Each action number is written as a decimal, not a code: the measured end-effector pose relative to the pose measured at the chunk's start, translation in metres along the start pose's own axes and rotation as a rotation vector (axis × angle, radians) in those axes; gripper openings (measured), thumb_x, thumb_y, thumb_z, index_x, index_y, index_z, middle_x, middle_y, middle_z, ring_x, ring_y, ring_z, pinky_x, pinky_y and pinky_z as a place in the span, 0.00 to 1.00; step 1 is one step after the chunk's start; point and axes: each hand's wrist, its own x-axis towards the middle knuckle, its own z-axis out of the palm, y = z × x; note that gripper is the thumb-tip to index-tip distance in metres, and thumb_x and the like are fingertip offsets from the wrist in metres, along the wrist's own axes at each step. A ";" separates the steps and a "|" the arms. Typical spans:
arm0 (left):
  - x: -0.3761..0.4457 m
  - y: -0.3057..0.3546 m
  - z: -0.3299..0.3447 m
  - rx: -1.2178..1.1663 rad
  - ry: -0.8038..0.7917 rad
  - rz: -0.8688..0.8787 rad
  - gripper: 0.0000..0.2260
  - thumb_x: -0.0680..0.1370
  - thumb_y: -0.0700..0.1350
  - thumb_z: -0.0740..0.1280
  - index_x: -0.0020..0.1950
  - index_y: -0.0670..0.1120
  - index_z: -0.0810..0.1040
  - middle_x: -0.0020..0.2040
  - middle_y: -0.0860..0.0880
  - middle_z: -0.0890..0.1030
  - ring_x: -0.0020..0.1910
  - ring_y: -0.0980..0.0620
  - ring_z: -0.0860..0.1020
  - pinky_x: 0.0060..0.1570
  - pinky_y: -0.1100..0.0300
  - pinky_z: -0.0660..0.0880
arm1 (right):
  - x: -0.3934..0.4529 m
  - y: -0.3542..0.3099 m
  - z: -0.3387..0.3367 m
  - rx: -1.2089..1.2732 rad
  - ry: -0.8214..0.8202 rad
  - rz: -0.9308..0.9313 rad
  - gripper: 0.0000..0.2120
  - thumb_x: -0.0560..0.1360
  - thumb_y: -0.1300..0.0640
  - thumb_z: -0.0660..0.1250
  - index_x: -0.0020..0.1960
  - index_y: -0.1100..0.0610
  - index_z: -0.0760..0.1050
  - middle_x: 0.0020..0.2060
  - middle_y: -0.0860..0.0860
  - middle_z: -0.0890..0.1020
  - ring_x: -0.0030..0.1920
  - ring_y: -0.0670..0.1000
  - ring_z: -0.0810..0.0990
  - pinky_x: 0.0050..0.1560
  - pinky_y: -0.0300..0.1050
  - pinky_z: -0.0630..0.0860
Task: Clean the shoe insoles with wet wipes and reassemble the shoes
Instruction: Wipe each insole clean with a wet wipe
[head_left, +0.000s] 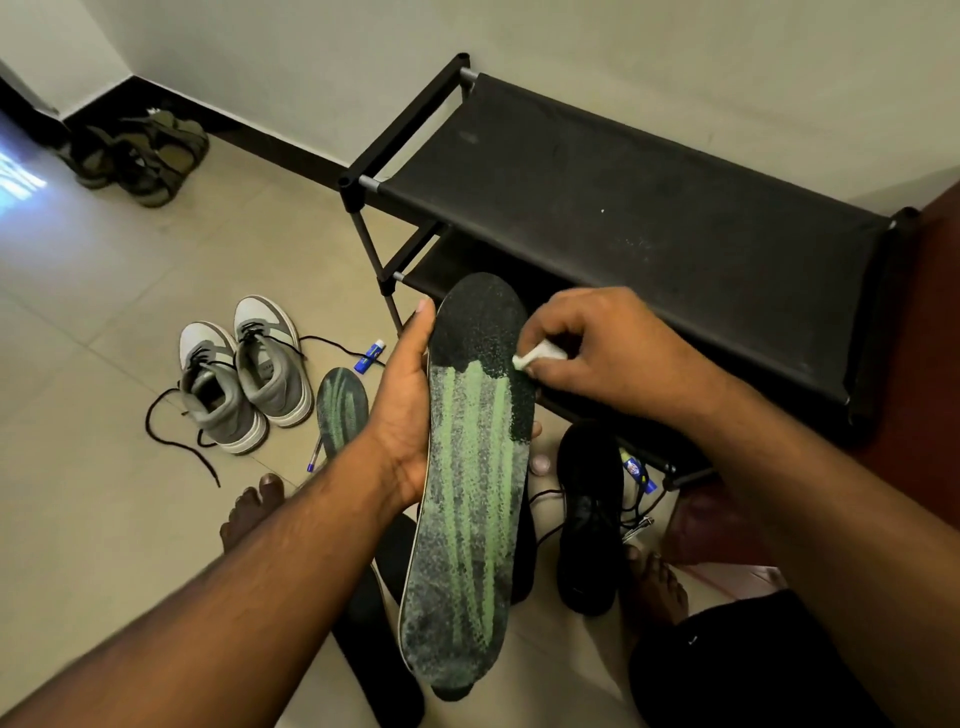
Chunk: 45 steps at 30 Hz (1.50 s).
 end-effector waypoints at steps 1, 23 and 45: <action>0.000 0.001 0.000 0.003 0.017 0.017 0.36 0.78 0.70 0.53 0.49 0.41 0.86 0.44 0.39 0.82 0.39 0.41 0.81 0.47 0.48 0.77 | -0.002 -0.005 -0.001 0.012 -0.123 -0.008 0.06 0.69 0.58 0.74 0.45 0.51 0.83 0.40 0.42 0.82 0.42 0.39 0.79 0.42 0.32 0.72; 0.002 -0.002 0.000 -0.092 -0.048 -0.020 0.36 0.76 0.72 0.53 0.52 0.43 0.85 0.48 0.41 0.82 0.44 0.43 0.80 0.48 0.48 0.79 | 0.000 -0.005 0.013 -0.004 0.022 0.001 0.04 0.70 0.59 0.73 0.45 0.53 0.83 0.42 0.45 0.81 0.44 0.42 0.78 0.45 0.37 0.74; 0.008 -0.002 -0.002 -0.059 0.037 -0.010 0.40 0.76 0.74 0.49 0.50 0.43 0.87 0.48 0.42 0.85 0.44 0.45 0.84 0.44 0.52 0.82 | -0.005 -0.016 0.010 0.031 -0.377 -0.057 0.06 0.71 0.56 0.73 0.45 0.46 0.80 0.42 0.40 0.80 0.44 0.36 0.78 0.42 0.27 0.71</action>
